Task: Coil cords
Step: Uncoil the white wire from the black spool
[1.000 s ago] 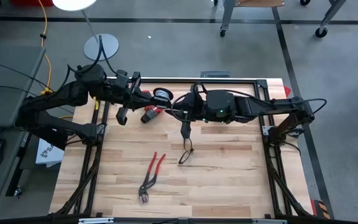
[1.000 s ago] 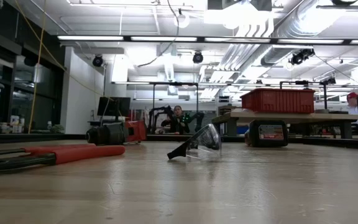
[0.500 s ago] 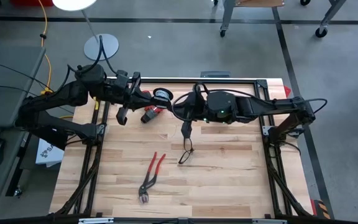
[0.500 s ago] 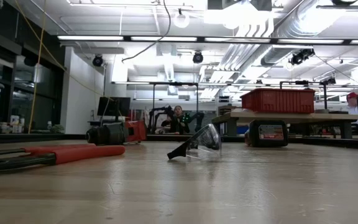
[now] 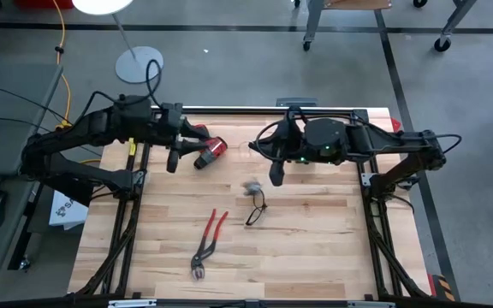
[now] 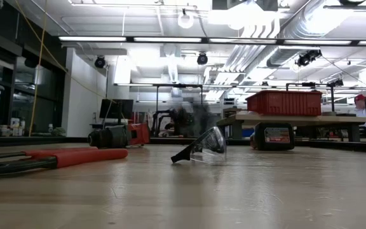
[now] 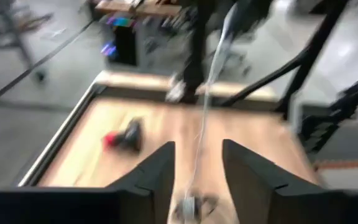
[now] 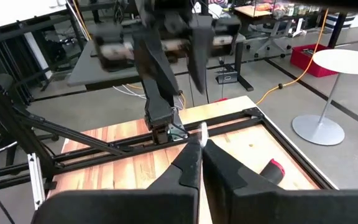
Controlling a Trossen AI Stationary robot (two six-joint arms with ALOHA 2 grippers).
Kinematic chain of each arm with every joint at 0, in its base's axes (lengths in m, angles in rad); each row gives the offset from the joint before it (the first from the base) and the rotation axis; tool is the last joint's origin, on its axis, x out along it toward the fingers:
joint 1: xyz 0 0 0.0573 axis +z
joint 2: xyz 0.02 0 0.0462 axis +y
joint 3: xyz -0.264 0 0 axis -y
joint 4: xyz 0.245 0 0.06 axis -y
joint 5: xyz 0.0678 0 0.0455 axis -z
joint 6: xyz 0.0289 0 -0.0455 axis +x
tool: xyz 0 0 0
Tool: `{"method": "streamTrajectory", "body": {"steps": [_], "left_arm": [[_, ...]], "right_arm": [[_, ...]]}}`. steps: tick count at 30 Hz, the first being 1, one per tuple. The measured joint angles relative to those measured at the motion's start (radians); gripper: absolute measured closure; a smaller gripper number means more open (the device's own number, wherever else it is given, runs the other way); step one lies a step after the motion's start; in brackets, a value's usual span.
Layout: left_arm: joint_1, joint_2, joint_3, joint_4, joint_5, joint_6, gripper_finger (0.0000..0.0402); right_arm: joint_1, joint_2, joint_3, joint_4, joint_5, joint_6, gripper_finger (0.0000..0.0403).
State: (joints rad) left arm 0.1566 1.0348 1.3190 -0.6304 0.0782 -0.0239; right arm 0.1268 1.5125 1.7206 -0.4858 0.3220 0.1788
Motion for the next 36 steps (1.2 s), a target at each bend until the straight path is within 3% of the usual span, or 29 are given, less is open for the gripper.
{"method": "streamTrajectory", "body": {"steps": [4,10,17,23,27,30,36], "left_arm": [[0.0,0.004,-0.021,-0.105,-0.094,-0.017,0.0234],[-0.009,0.005,-0.178,-0.091,-0.08,-0.101,0.0224],[-0.06,0.006,-0.464,0.226,-0.033,-0.254,0.0226],[-0.077,0.006,-0.62,0.439,-0.119,-0.372,0.0227],[-0.066,0.026,-0.651,0.501,-0.195,-0.378,0.0227],[-0.047,0.09,-0.652,0.61,-0.19,-0.328,0.0227],[-0.001,0.371,-0.552,0.76,-0.143,-0.244,0.0223]], "right_arm": [[0.0,-0.004,0.0,-0.001,-0.01,0.0,0.0402],[0.0,-0.008,0.0,0.027,-0.024,-0.001,0.0403],[-0.002,-0.017,0.128,0.044,-0.037,-0.034,0.0403],[0.017,0.005,0.339,0.048,-0.065,-0.085,0.0403],[0.063,0.033,0.464,0.047,-0.128,-0.13,0.0403],[0.096,0.053,0.536,0.045,-0.159,-0.136,0.0403],[0.142,0.065,0.576,0.037,-0.129,-0.183,0.0403]]}}
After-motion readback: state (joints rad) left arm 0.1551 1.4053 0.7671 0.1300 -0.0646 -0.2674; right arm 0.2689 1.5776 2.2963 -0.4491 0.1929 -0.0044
